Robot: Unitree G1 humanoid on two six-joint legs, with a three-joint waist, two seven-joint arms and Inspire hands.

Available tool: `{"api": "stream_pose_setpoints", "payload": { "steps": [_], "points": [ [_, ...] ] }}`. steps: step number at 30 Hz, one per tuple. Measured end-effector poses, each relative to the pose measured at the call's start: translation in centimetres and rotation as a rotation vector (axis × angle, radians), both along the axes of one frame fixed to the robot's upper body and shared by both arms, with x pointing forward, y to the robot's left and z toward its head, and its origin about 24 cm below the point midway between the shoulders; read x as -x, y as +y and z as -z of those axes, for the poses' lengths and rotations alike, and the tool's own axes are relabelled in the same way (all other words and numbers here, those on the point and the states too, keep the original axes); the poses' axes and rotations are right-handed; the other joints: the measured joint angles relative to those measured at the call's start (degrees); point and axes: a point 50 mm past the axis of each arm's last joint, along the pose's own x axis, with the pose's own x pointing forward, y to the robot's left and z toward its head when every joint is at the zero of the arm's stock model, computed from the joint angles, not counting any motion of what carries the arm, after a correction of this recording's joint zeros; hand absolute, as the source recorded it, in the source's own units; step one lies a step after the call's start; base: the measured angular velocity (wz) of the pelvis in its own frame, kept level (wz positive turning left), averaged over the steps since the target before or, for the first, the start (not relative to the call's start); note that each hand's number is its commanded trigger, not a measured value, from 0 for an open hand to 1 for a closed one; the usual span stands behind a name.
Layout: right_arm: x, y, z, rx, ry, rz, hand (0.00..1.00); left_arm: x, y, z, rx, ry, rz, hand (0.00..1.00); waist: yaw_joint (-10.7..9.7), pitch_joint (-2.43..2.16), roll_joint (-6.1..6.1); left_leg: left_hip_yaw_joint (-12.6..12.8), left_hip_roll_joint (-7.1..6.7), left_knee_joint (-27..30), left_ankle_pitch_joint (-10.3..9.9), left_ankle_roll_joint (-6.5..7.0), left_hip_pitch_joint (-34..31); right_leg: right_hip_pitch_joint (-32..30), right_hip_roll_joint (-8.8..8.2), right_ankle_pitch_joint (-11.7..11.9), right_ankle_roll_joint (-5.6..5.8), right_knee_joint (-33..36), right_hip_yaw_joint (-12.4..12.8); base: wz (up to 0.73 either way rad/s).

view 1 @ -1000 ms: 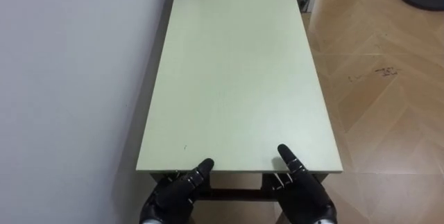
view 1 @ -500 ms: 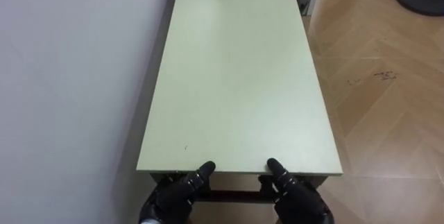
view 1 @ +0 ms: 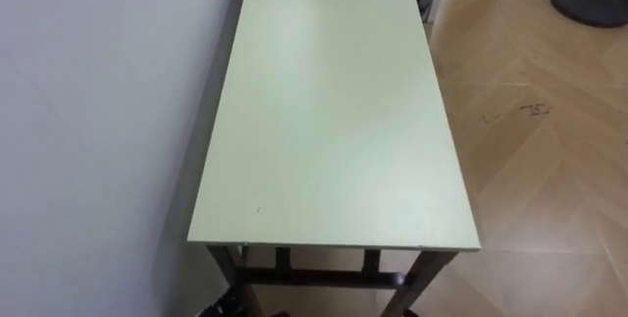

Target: Move table with human

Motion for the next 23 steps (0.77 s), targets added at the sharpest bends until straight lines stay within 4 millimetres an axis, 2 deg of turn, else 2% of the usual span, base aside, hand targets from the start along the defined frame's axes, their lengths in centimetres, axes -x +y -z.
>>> {"api": "stream_pose_setpoints", "payload": {
  "steps": [9,14,18,23],
  "points": [
    [2.4,-0.9,0.6,0.043,0.084,0.036,0.0,0.8,1.1,0.3,-0.076,0.02,-0.038,0.0,0.8,-0.11,0.18,0.1,0.08,0.0,-0.1,-0.15,0.4,0.8,0.0,0.0,0.0,0.0,-0.4,0.0],
    [3.7,-1.2,1.0,0.074,0.134,0.027,0.0,1.6,1.0,0.7,-0.13,0.036,0.015,0.0,0.8,-0.04,0.38,0.0,0.18,-0.2,-0.3,-0.3,1.3,1.6,0.02,0.0,0.0,-0.1,-1.6,-0.01],
    [4.9,-2.1,1.1,0.137,0.189,0.06,0.0,2.8,1.1,1.4,-0.172,0.1,0.008,0.0,0.8,-0.63,0.6,0.0,0.31,-0.2,-0.5,-0.44,1.4,1.8,0.22,0.1,-0.14,-1.0,-2.0,-0.02],
    [6.1,-2.1,1.5,0.184,0.258,0.143,0.0,5.1,1.5,2.2,-0.272,0.22,0.0,0.0,0.9,-0.81,0.48,0.2,0.72,-0.4,-0.7,-0.88,2.9,2.9,0.63,0.1,-0.16,-1.1,-1.6,-0.01]
  ]
}}
